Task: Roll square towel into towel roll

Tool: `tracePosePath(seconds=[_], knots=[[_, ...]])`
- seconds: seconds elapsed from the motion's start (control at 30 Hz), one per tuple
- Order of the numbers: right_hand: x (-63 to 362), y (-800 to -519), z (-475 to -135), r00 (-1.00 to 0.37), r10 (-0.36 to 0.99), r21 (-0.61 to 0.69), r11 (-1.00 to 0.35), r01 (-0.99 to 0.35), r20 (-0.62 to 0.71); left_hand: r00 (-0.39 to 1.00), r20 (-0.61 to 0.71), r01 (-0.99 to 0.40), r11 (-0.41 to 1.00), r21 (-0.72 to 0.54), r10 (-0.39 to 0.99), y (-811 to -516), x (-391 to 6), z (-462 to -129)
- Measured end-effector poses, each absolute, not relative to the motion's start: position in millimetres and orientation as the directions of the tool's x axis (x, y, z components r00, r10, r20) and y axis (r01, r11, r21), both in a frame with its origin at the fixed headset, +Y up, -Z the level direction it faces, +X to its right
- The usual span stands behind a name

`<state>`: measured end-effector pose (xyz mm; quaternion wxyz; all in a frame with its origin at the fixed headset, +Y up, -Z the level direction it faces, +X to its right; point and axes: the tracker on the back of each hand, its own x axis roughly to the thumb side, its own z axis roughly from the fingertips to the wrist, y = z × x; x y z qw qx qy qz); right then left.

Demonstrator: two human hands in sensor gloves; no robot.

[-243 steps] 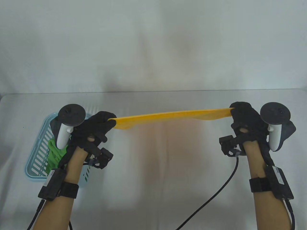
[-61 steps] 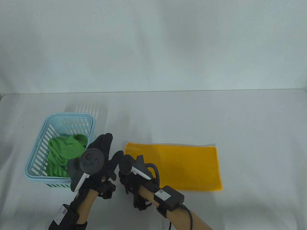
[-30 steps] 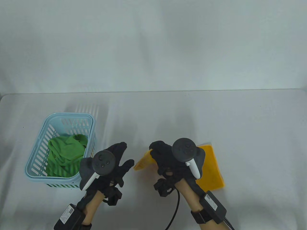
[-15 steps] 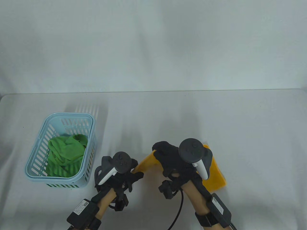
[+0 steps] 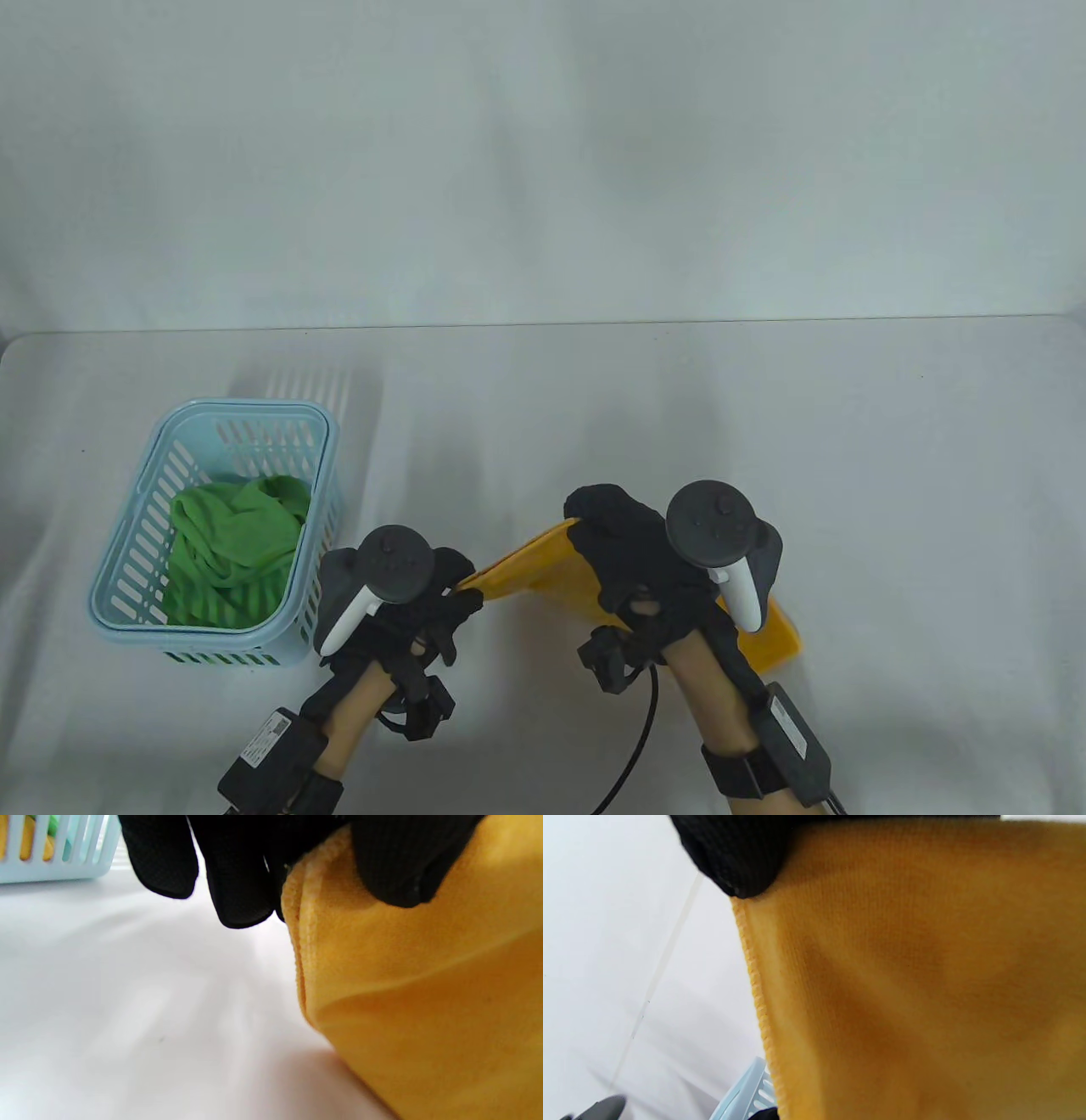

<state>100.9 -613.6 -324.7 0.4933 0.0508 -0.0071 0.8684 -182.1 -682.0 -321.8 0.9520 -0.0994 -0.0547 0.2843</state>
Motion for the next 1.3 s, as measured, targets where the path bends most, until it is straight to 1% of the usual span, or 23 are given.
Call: tracePosePath(seconds=[0.2,0.27,0.37,0.5,0.67,0.77,1.0,1.1,1.2,1.3], knots=[[121,-597,-323,-0.457,0.882,-0.023,-0.457,-0.889,0.112,0.755,0.074,-0.641,0.757,-0.129,0.652,-655,-192,-317],[128,-591,-322,-0.437,0.893,-0.013,-0.438,-0.899,0.106,0.717,0.097,-0.682,0.723,-0.109,0.69,-642,-194,-314],[141,-573,-321,-0.421,0.903,0.026,-0.425,-0.905,0.084,0.687,0.146,-0.712,0.7,-0.061,0.712,-612,-198,-312],[153,-540,-315,-0.469,0.876,-0.018,-0.47,-0.882,0.108,0.634,0.202,-0.752,0.656,-0.067,0.747,-573,-198,-316],[158,-508,-305,-0.442,0.883,-0.031,-0.443,-0.896,0.157,0.629,0.259,-0.754,0.656,-0.027,0.734,-532,-196,-315],[162,-489,-295,-0.438,0.877,-0.052,-0.437,-0.898,0.199,0.611,0.296,-0.766,0.643,-0.013,0.734,-510,-194,-308],[167,-461,-273,-0.412,0.874,-0.034,-0.418,-0.908,0.258,0.608,0.384,-0.765,0.642,0.049,0.695,-473,-194,-285],[170,-448,-267,-0.376,0.884,-0.015,-0.387,-0.922,0.28,0.594,0.423,-0.775,0.628,0.073,0.684,-457,-195,-276],[172,-435,-268,-0.32,0.902,0.004,-0.336,-0.942,0.29,0.588,0.459,-0.778,0.621,0.096,0.666,-438,-194,-271],[172,-430,-278,-0.323,0.906,-0.008,-0.334,-0.943,0.275,0.617,0.447,-0.759,0.64,0.12,0.647,-427,-193,-279]])
